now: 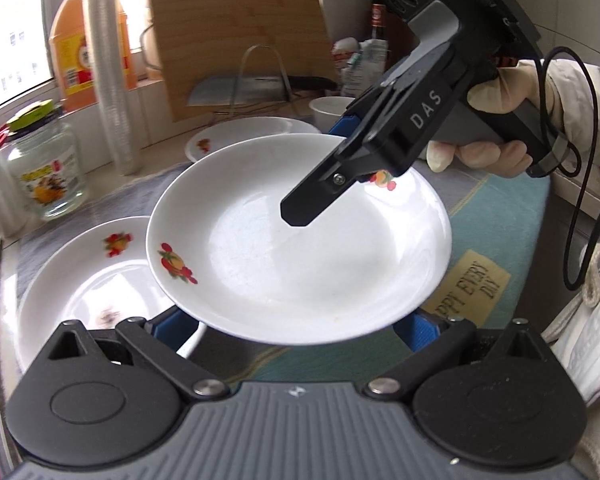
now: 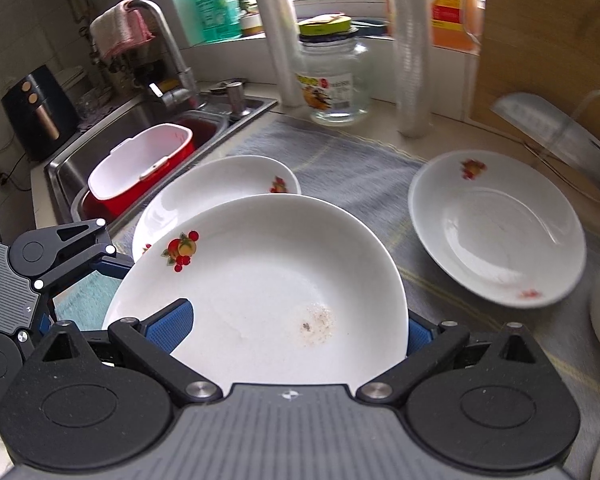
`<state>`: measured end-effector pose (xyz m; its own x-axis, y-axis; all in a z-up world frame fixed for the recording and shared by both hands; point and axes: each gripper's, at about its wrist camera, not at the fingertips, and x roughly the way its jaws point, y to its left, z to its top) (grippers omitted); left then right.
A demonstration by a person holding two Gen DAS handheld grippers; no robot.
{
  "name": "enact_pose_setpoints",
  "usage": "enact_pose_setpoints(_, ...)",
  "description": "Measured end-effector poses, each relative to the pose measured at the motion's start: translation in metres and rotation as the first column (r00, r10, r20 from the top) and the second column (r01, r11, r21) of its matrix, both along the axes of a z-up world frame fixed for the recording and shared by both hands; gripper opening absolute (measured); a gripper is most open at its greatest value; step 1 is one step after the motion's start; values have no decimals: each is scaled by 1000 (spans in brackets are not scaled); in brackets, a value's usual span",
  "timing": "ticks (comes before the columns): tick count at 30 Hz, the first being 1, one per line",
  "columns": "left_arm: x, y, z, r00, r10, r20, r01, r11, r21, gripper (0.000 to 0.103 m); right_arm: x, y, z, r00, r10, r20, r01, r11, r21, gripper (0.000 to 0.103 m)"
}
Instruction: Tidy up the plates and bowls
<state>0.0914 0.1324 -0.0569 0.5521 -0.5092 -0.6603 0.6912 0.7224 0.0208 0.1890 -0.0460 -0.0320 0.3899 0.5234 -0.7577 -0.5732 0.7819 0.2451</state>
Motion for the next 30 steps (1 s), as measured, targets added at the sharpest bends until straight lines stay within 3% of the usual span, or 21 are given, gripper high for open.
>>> enact_pose_setpoints(17,22,54,-4,992,127,-6,-126,992,5,102,38,72,-6,993,116,5,-116,993,-7,103)
enact_pose_setpoints(30,42,68,-14,991,131,-32,-130,991,7,102,59,90,-17,993,119,-18,-119,993,-18,103)
